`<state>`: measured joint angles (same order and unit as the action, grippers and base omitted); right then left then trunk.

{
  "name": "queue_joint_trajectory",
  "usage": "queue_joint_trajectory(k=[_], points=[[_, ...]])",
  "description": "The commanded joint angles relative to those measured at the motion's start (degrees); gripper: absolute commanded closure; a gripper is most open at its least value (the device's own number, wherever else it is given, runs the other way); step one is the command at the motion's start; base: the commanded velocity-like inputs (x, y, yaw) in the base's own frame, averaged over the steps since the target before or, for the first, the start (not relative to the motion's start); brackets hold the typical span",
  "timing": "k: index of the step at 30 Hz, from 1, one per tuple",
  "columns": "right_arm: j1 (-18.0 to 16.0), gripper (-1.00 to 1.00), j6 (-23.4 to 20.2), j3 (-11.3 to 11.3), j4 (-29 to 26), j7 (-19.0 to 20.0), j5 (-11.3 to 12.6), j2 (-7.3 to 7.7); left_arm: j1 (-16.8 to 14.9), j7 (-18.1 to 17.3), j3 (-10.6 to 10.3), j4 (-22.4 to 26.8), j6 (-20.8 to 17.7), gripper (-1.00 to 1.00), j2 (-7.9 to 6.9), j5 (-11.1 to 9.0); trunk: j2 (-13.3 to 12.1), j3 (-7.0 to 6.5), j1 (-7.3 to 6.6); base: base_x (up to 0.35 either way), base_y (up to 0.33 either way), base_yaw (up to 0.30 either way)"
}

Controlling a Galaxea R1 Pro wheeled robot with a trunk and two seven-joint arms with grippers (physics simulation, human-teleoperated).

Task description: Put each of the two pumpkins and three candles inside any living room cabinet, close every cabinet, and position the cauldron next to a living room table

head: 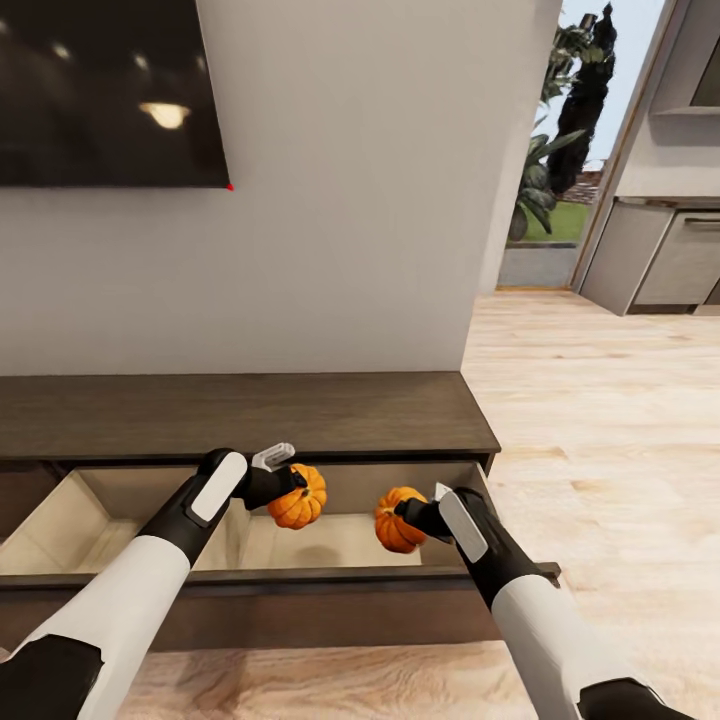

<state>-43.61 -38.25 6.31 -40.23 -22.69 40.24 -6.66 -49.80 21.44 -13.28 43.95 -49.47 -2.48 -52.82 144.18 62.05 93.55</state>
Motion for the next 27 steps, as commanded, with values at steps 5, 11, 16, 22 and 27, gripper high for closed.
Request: queue_joint_trajectory(k=[5,11,16,22,27], points=[[-0.27,1.00,0.57,0.59,-0.48,-3.72,0.80,-1.04,-0.04,0.54,-0.27,0.08,0.00,1.00,-0.07,-0.62,0.02,0.05,-0.01,0.000,0.000,0.000],[-0.47,1.00,4.72,4.08,-0.78,-8.22,0.86,-1.83,-0.04,0.54,-0.27,0.08,0.02,1.00,-0.07,-0.62,0.02,0.05,-0.01,0.000,0.000,0.000],[-0.50,1.00,6.05,4.97,-0.82,-9.32,0.88,-2.10,-0.04,0.54,-0.92,0.01,0.04,1.00,-0.07,-0.62,0.05,0.50,0.04,0.000,0.000,0.000],[-0.51,1.00,6.70,5.18,-0.82,-9.62,0.89,-2.21,-0.06,0.54,-1.42,-0.17,0.07,1.00,0.01,-0.62,0.13,1.83,0.19,0.000,0.000,0.000],[-0.51,1.00,6.73,5.20,-0.82,-9.65,0.89,-2.22,-0.07,0.54,-1.50,-0.38,0.08,1.00,0.02,-0.62,0.20,2.93,0.32,0.000,0.000,0.000]])
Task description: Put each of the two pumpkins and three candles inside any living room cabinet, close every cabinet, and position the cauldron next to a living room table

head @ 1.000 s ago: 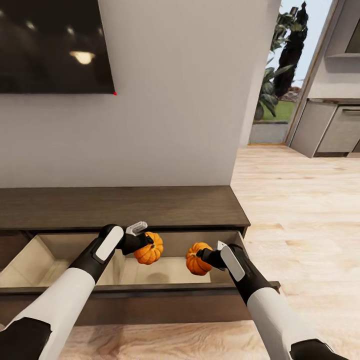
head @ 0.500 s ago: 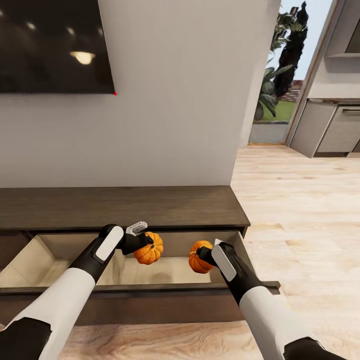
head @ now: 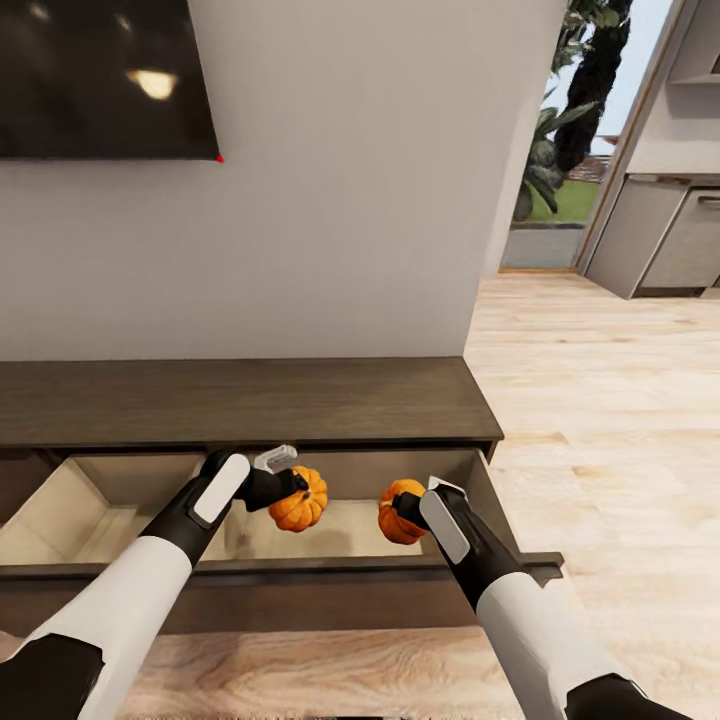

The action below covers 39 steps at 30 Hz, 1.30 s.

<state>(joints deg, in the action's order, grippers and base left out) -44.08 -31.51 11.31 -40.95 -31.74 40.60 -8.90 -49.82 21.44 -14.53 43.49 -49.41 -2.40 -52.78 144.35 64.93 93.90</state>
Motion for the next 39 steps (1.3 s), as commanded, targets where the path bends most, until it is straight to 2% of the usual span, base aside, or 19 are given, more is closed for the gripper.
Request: queue_joint_trajectory(k=[1,10,15,18,24,39], points=[[-0.04,1.00,-0.01,0.20,-0.09,-0.59,0.54,0.03,-0.06,0.53,-0.28,0.06,0.02,1.00,-0.07,-0.65,0.04,0.28,0.01,0.000,0.000,0.000],[-0.04,1.00,-0.02,0.21,-0.09,-0.60,0.59,-0.06,-0.04,0.53,-0.32,0.20,0.02,1.00,-0.07,-0.65,0.16,2.27,0.24,0.000,0.000,0.000],[-0.04,1.00,-0.04,0.21,-0.09,-0.60,0.61,-0.06,-0.04,0.55,-0.32,0.27,0.02,1.00,-0.07,-0.62,0.16,2.27,0.24,0.000,0.000,0.000],[-0.04,1.00,-0.04,0.21,-0.09,-0.60,0.61,-0.06,-0.02,0.55,-0.48,0.28,0.02,1.00,-0.07,-0.61,0.20,2.94,0.32,0.000,0.000,0.000],[-0.04,1.00,-0.05,0.21,-0.09,-0.60,0.62,-0.07,-0.09,0.61,-2.37,0.42,0.02,1.00,-0.07,-0.65,0.20,2.94,0.32,0.000,0.000,0.000],[-0.04,1.00,-0.05,0.21,-0.09,-0.60,0.68,-0.06,-0.10,0.62,-2.72,0.50,0.02,1.00,-0.07,-0.66,0.20,2.94,0.32,0.048,0.000,0.000]])
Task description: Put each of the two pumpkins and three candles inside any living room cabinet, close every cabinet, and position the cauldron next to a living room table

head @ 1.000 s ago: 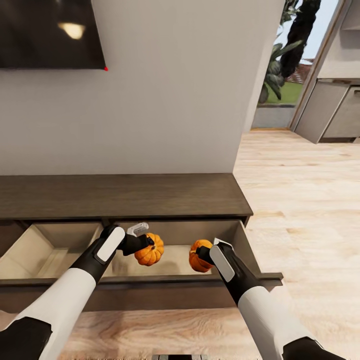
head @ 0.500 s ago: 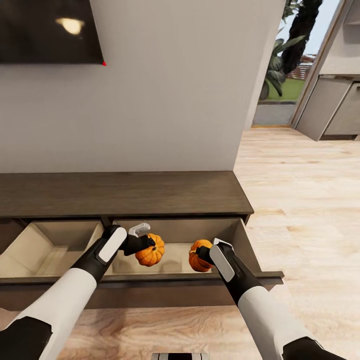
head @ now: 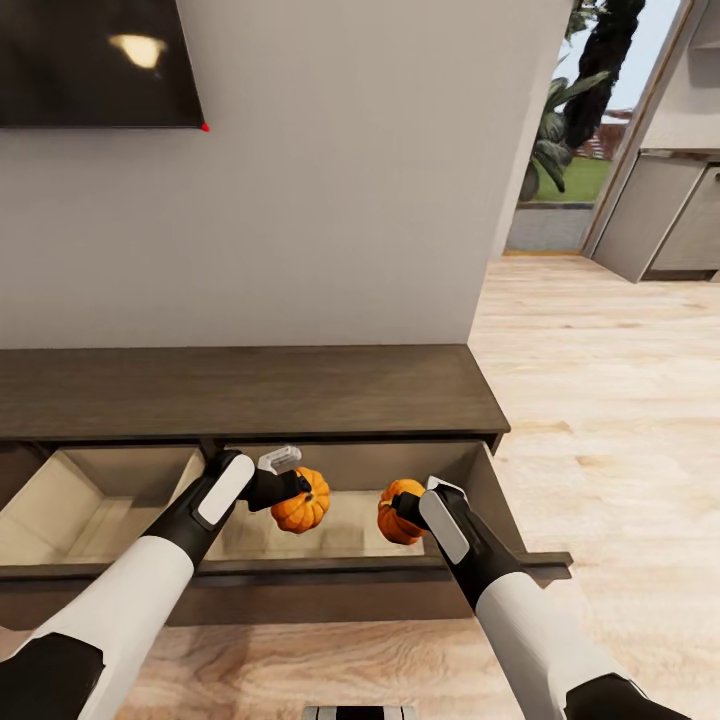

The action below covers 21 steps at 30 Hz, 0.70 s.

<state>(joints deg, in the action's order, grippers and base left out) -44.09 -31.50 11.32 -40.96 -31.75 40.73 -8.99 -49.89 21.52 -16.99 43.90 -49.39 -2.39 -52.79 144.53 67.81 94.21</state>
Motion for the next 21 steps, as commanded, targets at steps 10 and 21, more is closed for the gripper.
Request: queue_joint_trajectory(k=[10,21], points=[[-0.03,1.00,-0.05,0.20,-0.08,-0.59,0.58,-0.03,-0.04,0.58,-0.31,0.13,0.00,1.00,-0.07,-0.66,0.02,0.05,0.00,0.066,0.000,0.000],[-0.96,1.00,-0.05,0.20,0.81,-0.59,0.44,-0.02,-0.04,5.32,-0.32,0.08,-0.31,1.00,1.05,-0.68,0.02,0.05,0.00,0.010,0.000,0.000]])
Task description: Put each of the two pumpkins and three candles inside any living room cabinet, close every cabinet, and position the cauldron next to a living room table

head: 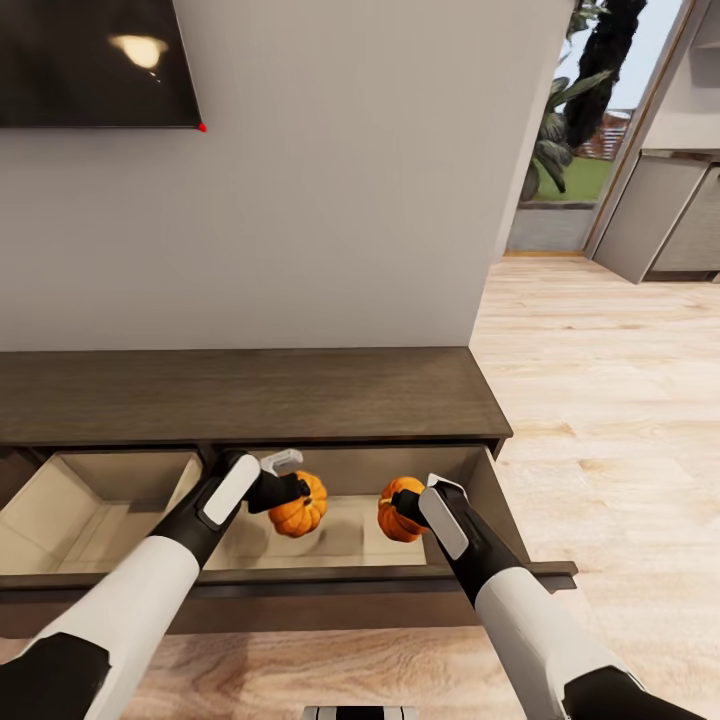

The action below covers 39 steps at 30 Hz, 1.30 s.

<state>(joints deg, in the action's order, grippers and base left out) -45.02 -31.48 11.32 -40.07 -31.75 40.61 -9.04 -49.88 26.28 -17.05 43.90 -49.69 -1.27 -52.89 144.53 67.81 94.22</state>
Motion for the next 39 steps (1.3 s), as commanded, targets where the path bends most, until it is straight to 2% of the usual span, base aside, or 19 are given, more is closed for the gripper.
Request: queue_joint_trajectory(k=[1,9,13,18,23,30,35,39], points=[[-0.08,1.00,-0.07,0.20,-0.02,-0.62,0.54,0.03,-0.04,1.29,-0.27,0.07,-0.06,1.00,0.10,-0.56,0.02,0.05,-0.01,0.000,0.000,0.000],[-1.01,1.00,-0.07,0.27,2.04,-0.67,0.52,-0.01,-0.04,2.91,-0.38,0.00,-0.26,1.00,0.75,-0.50,0.02,0.05,-0.01,0.000,0.000,0.000],[-1.45,1.00,-0.07,0.28,3.39,-0.63,0.52,-0.01,-0.04,3.25,-1.65,-0.04,-0.33,1.00,1.02,-0.47,0.02,0.05,-0.01,0.000,0.000,0.000],[-1.79,1.00,-0.08,0.28,3.87,-0.64,0.56,-0.01,-0.04,3.39,-2.16,-0.04,-0.39,1.00,1.08,-0.48,0.09,1.16,0.12,0.000,0.000,0.000],[-1.89,1.00,-0.14,0.28,4.00,-0.66,0.58,-0.07,-0.04,3.36,-2.26,-0.01,-0.41,1.00,1.12,-0.53,0.09,1.16,0.12,0.000,0.000,0.000],[-2.05,1.00,-0.16,0.28,4.20,-0.65,0.54,-0.15,-0.04,3.34,-2.29,0.00,-0.48,1.00,1.18,-0.54,0.18,2.71,0.30,0.000,0.000,0.000],[-2.47,1.00,-0.16,0.28,5.20,-0.62,0.52,-0.31,-0.04,3.34,-2.35,0.02,-0.50,1.00,1.33,-0.55,0.18,2.71,0.30,0.000,0.000,0.000],[-2.65,1.00,-0.16,0.28,5.55,-0.62,0.52,-0.35,-0.04,3.34,-2.36,0.04,-0.50,1.00,1.42,-0.55,0.24,3.60,0.40,0.000,0.000,0.000]])
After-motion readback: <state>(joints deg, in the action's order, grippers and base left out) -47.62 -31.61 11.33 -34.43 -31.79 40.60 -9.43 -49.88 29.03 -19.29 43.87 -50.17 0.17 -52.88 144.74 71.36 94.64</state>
